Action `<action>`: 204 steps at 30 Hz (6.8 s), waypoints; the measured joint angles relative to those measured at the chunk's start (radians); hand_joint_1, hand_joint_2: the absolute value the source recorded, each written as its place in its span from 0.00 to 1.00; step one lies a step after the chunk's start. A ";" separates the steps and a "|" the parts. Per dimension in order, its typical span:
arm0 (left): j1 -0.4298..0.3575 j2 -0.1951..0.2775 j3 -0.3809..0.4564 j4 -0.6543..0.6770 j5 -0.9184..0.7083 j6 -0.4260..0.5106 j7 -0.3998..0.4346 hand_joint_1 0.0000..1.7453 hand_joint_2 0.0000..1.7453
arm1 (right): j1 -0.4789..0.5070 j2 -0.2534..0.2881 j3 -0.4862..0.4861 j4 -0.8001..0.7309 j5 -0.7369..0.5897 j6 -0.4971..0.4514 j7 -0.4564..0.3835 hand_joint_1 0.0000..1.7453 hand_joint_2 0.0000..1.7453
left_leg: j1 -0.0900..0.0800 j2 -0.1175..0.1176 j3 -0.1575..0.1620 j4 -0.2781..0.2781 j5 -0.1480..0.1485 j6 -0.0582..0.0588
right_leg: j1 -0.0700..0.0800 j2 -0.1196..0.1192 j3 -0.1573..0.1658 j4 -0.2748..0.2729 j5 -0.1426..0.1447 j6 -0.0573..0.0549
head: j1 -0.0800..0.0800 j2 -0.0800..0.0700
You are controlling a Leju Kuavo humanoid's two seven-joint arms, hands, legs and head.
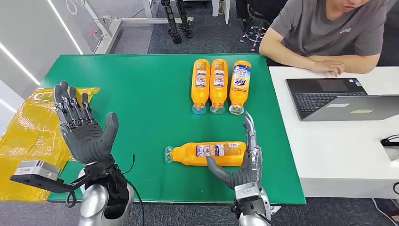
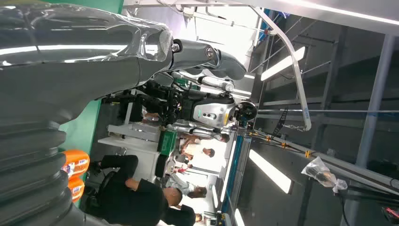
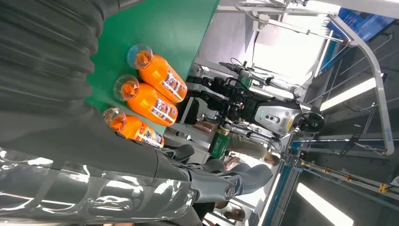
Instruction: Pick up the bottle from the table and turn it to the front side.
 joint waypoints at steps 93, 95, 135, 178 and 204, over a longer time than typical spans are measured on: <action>-0.089 -0.017 0.000 0.089 0.062 -0.128 0.000 0.00 1.00 | -0.449 -0.385 0.207 0.518 0.457 0.363 0.442 1.00 1.00 | 0.000 0.000 0.000 0.001 0.001 0.001 | 0.000 0.000 0.001 0.000 0.001 0.001 | 0.000 0.000; -0.089 -0.017 0.000 0.089 0.061 -0.124 0.000 0.00 1.00 | -0.426 -0.354 0.162 0.500 0.407 0.253 0.405 1.00 1.00 | 0.000 0.000 0.000 0.001 0.001 0.001 | 0.000 0.000 0.000 0.000 0.001 0.001 | 0.000 0.000; -0.121 -0.025 -0.045 0.371 0.191 -0.511 0.000 0.00 1.00 | -0.232 -0.140 0.051 0.306 0.183 0.057 0.041 1.00 1.00 | 0.000 0.000 -0.001 0.000 0.000 0.001 | 0.000 0.000 -0.001 0.000 0.000 0.001 | 0.000 0.000; -0.133 -0.033 -0.011 0.414 0.187 -0.479 0.000 1.00 1.00 | -0.339 -0.096 0.117 0.466 0.365 0.289 0.160 1.00 1.00 | 0.000 -0.001 -0.001 0.001 0.001 0.001 | 0.000 -0.001 -0.001 0.000 0.000 0.000 | 0.000 0.000; -0.132 -0.032 -0.008 0.401 0.158 -0.403 0.000 1.00 1.00 | -0.251 -0.060 0.061 0.349 0.141 0.142 0.058 0.00 1.00 | 0.000 -0.001 -0.001 0.000 0.000 0.001 | 0.000 -0.001 -0.001 0.000 0.000 0.000 | 0.000 0.000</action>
